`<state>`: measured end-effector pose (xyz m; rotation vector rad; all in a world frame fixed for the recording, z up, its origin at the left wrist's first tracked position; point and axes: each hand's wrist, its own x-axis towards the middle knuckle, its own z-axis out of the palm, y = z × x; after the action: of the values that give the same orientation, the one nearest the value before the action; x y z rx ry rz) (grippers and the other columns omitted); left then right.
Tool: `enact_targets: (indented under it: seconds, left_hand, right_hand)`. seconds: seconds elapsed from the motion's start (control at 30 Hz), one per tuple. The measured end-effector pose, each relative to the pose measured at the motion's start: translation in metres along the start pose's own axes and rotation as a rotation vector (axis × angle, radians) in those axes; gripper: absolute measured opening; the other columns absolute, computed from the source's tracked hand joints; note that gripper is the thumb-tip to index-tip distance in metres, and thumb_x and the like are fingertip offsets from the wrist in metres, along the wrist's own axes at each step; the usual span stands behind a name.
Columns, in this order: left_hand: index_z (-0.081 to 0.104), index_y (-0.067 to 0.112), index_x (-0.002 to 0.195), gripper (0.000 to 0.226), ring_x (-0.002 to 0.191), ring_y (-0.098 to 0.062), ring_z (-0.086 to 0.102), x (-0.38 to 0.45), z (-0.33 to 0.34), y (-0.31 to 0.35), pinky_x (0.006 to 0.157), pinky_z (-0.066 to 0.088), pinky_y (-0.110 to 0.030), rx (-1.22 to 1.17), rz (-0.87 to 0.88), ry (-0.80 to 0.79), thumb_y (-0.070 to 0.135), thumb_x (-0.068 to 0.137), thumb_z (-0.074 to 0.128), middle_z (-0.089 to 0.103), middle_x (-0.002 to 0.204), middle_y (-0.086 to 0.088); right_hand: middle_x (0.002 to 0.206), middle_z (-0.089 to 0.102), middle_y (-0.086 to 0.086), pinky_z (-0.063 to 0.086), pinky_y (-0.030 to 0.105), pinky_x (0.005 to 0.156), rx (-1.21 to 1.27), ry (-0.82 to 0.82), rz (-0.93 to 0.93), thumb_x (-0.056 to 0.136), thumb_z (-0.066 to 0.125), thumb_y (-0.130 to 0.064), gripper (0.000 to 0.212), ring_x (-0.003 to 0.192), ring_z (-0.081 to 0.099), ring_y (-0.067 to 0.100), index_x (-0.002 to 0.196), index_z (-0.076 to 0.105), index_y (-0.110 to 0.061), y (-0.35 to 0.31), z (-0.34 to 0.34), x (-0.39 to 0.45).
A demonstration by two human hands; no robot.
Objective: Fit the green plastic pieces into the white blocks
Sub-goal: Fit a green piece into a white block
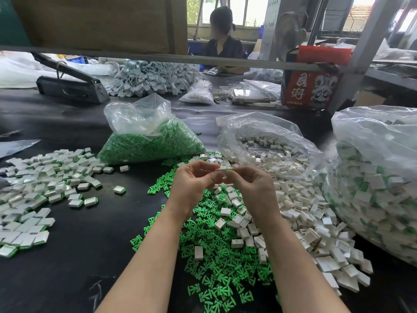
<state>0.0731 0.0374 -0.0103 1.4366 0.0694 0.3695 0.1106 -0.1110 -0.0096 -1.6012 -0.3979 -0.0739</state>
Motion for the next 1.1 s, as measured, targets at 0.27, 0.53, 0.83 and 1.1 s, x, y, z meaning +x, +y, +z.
enact_targets:
  seconds: [0.27,0.53,0.83,1.1]
  left_hand:
    - [0.069,0.006,0.098,0.019,0.079,-0.021,0.073,0.002,-0.002,0.001,0.073,0.058,-0.028,0.073,-0.032,-0.042,0.012,0.082,0.076,0.076,0.086,-0.011]
    - [0.057,0.014,0.076,0.031,0.055,-0.006,0.05,-0.004,0.007,0.001,0.053,0.041,-0.014,0.207,-0.072,-0.311,0.017,0.104,0.044,0.056,0.064,0.001]
    - [0.056,0.03,0.066,0.039,0.06,-0.007,0.041,-0.006,0.011,-0.002,0.058,0.038,-0.017,0.103,-0.074,-0.347,0.023,0.1,0.039,0.046,0.064,0.01]
    - [0.056,0.026,0.071,0.031,0.063,-0.004,0.043,-0.005,0.011,-0.003,0.068,0.041,-0.019,0.066,-0.091,-0.37,0.023,0.099,0.043,0.046,0.066,0.01]
  right_hand:
    - [0.073,0.07,0.0,0.056,0.033,0.067,-0.167,-0.024,-0.028,0.095,0.061,-0.02,0.015,0.069,0.066,0.013,0.087,0.071,-0.014,-0.002,0.0,0.001]
    - [0.072,0.059,0.002,0.044,0.038,0.062,-0.264,-0.079,-0.036,0.102,0.045,-0.02,0.022,0.062,0.051,0.014,0.084,0.056,-0.014,-0.004,0.003,-0.001]
    - [0.061,0.052,-0.004,0.036,0.034,0.056,-0.342,-0.13,-0.076,0.104,0.04,-0.022,0.033,0.053,0.042,0.007,0.073,0.051,-0.014,-0.005,0.002,-0.002]
    - [0.059,0.05,-0.003,0.035,0.033,0.055,-0.315,-0.145,-0.04,0.105,0.037,-0.025,0.042,0.054,0.042,0.011,0.068,0.052,-0.011,-0.003,0.004,-0.002]
